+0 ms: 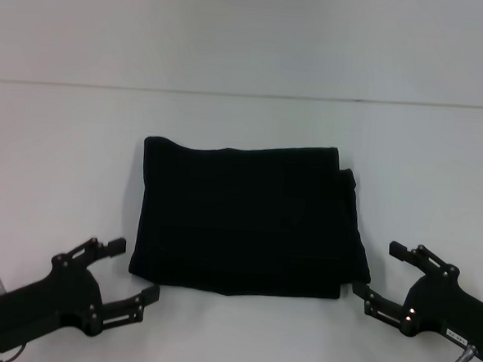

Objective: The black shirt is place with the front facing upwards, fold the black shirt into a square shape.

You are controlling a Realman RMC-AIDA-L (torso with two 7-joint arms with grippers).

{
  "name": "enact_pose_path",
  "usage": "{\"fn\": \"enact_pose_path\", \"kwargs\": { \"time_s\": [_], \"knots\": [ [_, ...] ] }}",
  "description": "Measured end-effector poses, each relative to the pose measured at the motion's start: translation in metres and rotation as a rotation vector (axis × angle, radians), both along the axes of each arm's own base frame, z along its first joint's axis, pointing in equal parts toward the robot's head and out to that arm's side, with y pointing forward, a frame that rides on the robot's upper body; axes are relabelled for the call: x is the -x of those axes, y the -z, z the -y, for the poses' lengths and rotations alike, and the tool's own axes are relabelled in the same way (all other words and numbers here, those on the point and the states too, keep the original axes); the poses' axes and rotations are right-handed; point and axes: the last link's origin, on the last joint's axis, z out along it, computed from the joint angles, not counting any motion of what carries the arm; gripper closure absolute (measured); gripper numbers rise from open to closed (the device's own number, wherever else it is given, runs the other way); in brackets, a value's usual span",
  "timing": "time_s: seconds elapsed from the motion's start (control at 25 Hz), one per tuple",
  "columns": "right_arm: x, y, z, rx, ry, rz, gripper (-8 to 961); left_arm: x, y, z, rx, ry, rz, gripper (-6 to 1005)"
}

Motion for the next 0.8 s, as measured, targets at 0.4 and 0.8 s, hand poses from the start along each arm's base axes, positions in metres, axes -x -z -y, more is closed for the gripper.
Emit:
{"fn": "enact_pose_path", "kwargs": {
  "time_s": [0.4, 0.8],
  "knots": [
    [-0.001, -0.0006, 0.0027, -0.001, 0.001, -0.006, 56, 0.0017, 0.0013, 0.0031, 0.02, -0.025, 0.024, 63],
    [0.0007, -0.0011, 0.0037, -0.003, -0.005, -0.021, 56, -0.0007, 0.002, 0.0013, 0.026, -0.021, 0.03, 63]
  ]
}}
